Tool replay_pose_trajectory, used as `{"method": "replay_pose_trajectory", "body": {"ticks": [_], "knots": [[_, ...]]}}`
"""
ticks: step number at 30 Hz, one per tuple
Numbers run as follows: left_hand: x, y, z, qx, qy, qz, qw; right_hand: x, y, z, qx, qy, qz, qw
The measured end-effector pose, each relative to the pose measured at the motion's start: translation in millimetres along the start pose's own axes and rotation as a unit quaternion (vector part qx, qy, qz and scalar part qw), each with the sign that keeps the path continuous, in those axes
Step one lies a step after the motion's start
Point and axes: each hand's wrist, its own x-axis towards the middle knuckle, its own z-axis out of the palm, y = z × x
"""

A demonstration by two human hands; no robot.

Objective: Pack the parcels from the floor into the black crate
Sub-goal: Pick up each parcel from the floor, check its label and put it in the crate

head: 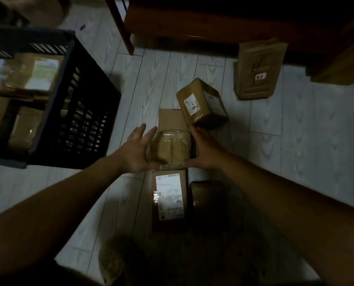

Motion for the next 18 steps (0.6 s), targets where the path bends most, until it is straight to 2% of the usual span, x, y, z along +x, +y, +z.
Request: {"method": "replay_pose_trajectory", "body": {"ticks": [3,6,8,10,11,14,16,18], "knots": [[31,-12,12,0.071,-0.029,0.013,0.997,36,19,21,-0.080,-0.032,-0.027,0.996],[55,-16,19,0.045,-0.072,0.010,0.996,49,26,25,-0.102,-0.047,-0.009,0.994],[58,-8,17,-0.094,-0.093,0.000,0.991,46,22,22,-0.086,-0.039,0.015,0.995],[55,0,19,-0.285,-0.077,-0.051,0.954,41,14,22,-0.032,-0.013,0.037,0.999],[52,2,22,-0.346,-0.067,-0.078,0.933,39,12,24,0.012,-0.005,0.049,0.999],[47,-6,38,-0.411,-0.067,-0.150,0.897,34,11,36,0.144,-0.008,0.075,0.987],[46,-7,43,-0.427,-0.096,-0.152,0.886,35,9,43,0.206,0.007,0.095,0.974],[45,-1,40,-0.442,-0.096,-0.135,0.881,39,4,44,0.213,0.030,0.114,0.970]]}}
